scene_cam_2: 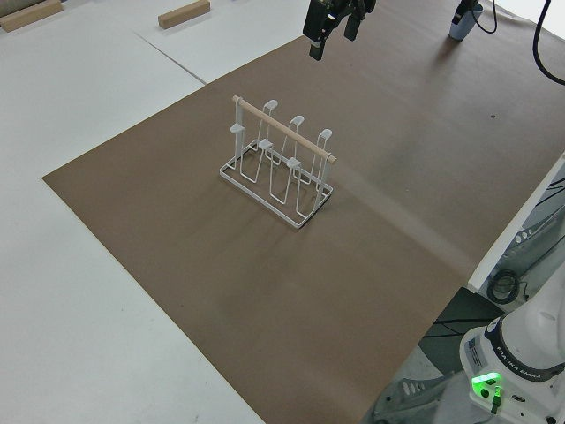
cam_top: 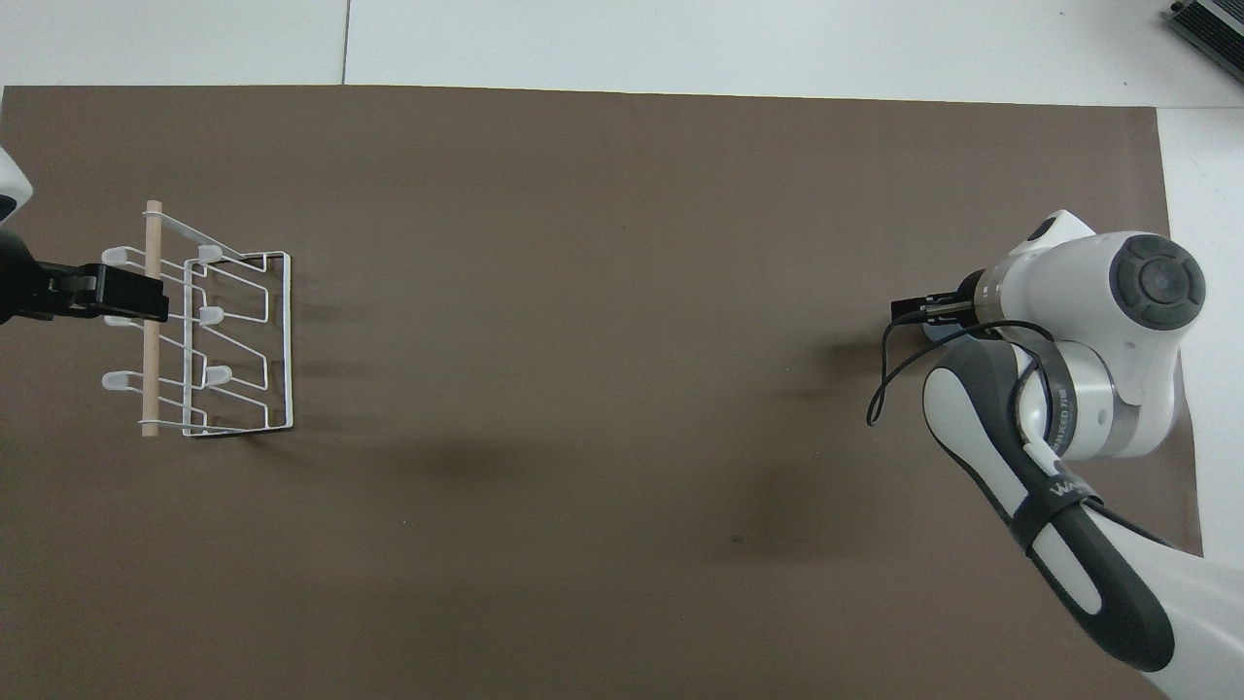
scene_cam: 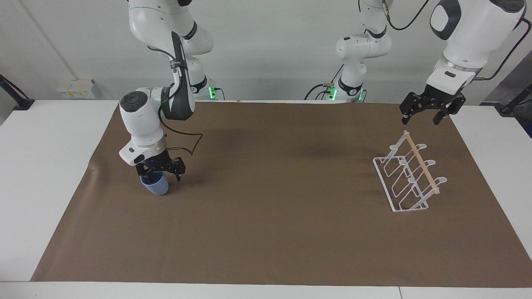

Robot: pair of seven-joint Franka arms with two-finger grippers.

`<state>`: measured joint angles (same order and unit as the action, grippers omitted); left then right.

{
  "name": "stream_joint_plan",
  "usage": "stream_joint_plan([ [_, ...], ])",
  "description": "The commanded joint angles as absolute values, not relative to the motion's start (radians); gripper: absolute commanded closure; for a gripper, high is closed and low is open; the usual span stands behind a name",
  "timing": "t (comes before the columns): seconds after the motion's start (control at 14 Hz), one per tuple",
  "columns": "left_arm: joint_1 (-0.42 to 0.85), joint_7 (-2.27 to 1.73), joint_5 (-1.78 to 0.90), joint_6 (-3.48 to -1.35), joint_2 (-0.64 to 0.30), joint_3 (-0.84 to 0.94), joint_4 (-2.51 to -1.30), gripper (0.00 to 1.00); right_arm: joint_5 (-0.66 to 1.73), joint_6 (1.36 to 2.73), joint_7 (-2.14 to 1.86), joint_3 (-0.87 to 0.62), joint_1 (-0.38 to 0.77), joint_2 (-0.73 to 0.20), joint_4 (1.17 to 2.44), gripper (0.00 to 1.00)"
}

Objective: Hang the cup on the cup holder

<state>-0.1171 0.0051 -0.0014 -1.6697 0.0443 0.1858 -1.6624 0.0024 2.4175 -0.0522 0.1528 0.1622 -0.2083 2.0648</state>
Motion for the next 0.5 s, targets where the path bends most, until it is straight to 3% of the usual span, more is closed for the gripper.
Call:
stream_joint_plan([
  [0.0,-0.127,0.021,-0.009,-1.677,0.064,0.189,-1.68,0.0,0.028,2.442,-0.075,0.15,0.16,-0.213,2.082,0.0],
  [0.07,-0.127,0.021,-0.009,-1.677,0.064,0.189,-1.68,0.0,0.028,2.442,-0.078,0.15,0.16,-0.213,2.082,0.16],
  [0.29,-0.127,0.021,-0.009,-1.677,0.064,0.189,-1.68,0.0,0.028,2.442,-0.077,0.15,0.158,-0.213,2.082,0.77],
  [0.36,-0.127,0.021,-0.009,-1.677,0.064,0.189,-1.68,0.0,0.028,2.441,-0.077,0.15,0.158,-0.213,2.082,0.93],
  [0.43,-0.127,0.021,-0.009,-1.677,0.064,0.189,-1.68,0.0,0.028,2.438,-0.077,0.152,0.158,-0.213,2.082,1.0],
])
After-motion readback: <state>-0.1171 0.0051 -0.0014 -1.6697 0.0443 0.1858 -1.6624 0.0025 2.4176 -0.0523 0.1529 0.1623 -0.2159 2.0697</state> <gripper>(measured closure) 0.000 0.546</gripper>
